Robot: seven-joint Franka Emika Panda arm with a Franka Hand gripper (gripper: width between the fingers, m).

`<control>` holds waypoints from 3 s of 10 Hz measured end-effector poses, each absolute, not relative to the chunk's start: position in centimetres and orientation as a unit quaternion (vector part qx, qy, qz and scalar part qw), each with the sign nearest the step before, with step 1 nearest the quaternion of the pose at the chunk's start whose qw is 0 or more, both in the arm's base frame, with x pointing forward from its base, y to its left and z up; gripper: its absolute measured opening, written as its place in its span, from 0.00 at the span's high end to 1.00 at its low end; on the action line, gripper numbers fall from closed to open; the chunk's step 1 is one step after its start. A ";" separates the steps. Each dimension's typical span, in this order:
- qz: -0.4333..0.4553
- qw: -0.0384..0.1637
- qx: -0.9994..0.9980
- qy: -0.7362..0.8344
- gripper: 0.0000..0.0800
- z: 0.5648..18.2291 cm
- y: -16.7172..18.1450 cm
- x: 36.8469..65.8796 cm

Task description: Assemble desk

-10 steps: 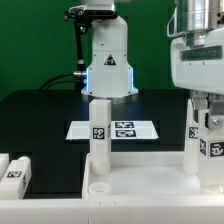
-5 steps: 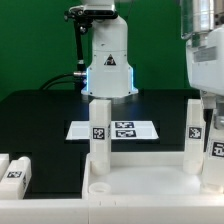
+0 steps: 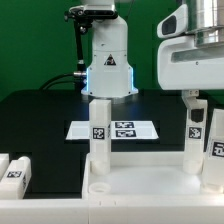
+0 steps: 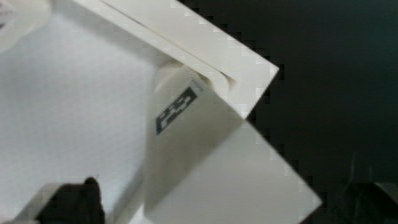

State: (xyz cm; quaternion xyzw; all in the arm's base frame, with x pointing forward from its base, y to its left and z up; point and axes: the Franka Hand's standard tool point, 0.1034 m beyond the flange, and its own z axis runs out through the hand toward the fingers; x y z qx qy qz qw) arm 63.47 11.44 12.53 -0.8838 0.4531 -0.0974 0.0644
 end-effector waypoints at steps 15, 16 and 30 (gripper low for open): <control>-0.066 0.061 -0.746 0.660 0.64 12.4 10.1 63.3; -0.062 0.063 -0.720 0.688 0.64 12.4 10.1 63.3; -0.067 0.058 -0.828 0.554 0.19 12.0 12.2 63.2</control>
Offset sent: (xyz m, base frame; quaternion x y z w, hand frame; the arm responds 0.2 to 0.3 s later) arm 0.0000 0.0000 0.0000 0.0000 0.0000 -0.1938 0.9810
